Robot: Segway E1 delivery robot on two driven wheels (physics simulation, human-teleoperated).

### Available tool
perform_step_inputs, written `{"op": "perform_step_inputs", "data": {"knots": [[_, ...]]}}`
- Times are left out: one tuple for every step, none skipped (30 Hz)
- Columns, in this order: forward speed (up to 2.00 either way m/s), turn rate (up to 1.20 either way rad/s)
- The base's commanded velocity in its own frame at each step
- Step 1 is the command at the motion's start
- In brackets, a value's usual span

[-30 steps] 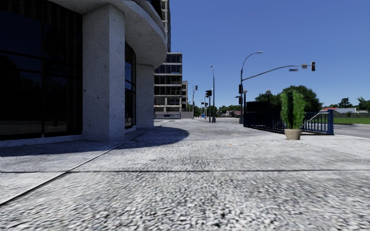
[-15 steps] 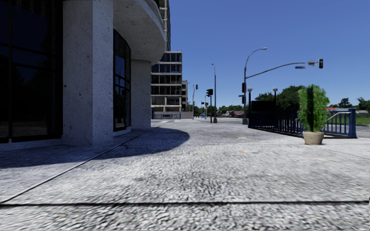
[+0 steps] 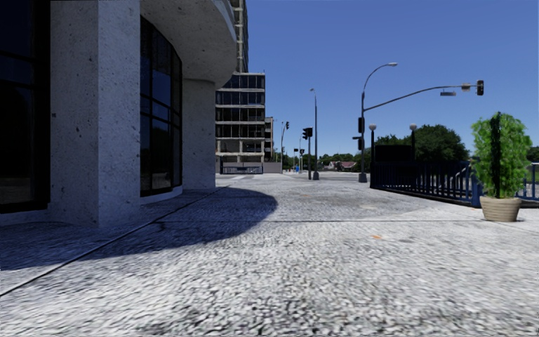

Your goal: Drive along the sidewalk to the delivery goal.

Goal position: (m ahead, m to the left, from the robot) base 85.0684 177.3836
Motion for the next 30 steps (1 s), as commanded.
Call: {"op": "perform_step_inputs", "data": {"knots": [[1.93,0.0],[1.93,0.0],[1.93,0.0],[1.93,0.0],[1.93,0.0],[1.93,0.0],[1.93,0.0],[1.93,0.0],[1.93,0.0],[1.93,0.0],[1.93,0.0],[1.93,0.0],[1.93,0.0],[1.93,0.0],[1.92,0.0],[1.92,0.0],[1.92,0.0],[1.92,0.0],[1.92,0.0],[1.92,0.0],[1.92,0.0],[1.92,0.0],[1.92,0.0],[1.92,0.0],[1.92,0.0],[1.92,0.0],[1.92,0.0],[1.92,0.0],[1.92,0.0],[1.92,0.0]]}}
